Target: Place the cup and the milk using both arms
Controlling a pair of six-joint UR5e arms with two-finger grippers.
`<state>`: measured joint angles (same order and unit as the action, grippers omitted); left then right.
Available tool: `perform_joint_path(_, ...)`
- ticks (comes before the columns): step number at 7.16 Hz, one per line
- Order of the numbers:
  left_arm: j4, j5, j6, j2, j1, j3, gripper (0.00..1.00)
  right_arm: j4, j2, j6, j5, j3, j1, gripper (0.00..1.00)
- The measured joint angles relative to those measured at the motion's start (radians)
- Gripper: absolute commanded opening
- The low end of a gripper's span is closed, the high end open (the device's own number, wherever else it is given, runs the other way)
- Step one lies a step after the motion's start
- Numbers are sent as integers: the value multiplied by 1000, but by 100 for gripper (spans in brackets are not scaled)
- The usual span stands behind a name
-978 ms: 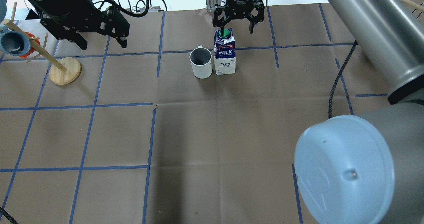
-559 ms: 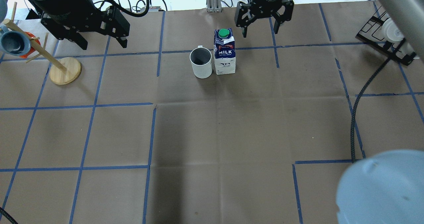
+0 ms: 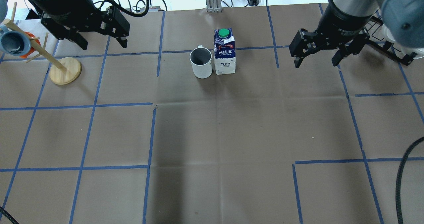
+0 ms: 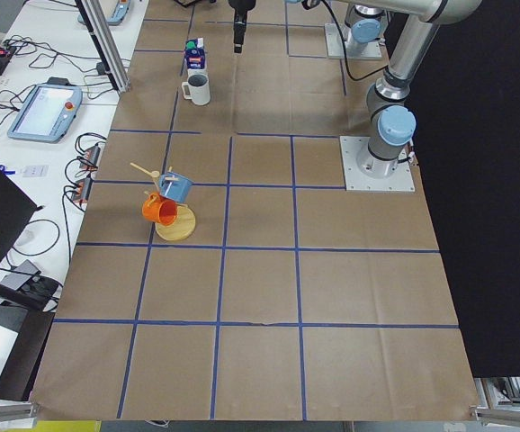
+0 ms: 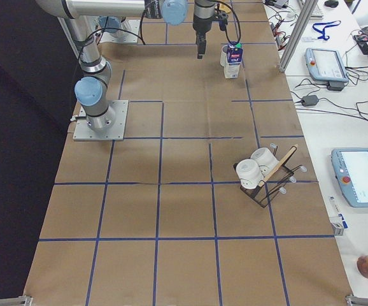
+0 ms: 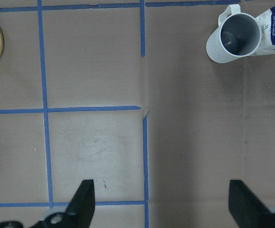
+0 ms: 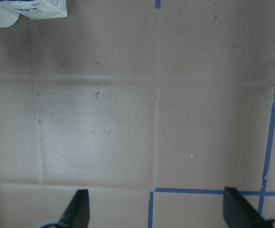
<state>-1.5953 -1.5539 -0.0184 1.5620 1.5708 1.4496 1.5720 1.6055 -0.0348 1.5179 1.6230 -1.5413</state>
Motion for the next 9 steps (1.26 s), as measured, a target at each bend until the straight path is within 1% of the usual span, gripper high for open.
perform_joint_path(1, 0, 0, 0, 0, 0, 0, 100, 36, 31, 39, 3, 45, -18, 100)
perform_joint_path(2, 0, 0, 0, 0, 0, 0, 100, 53, 42, 60, 15, 61, -41, 100)
perform_joint_path(4, 0, 0, 0, 0, 0, 0, 100, 62, 41, 65, 36, 56, -56, 100)
perform_joint_path(9, 0, 0, 0, 0, 0, 0, 100, 63, 20, 59, 43, 38, -54, 100)
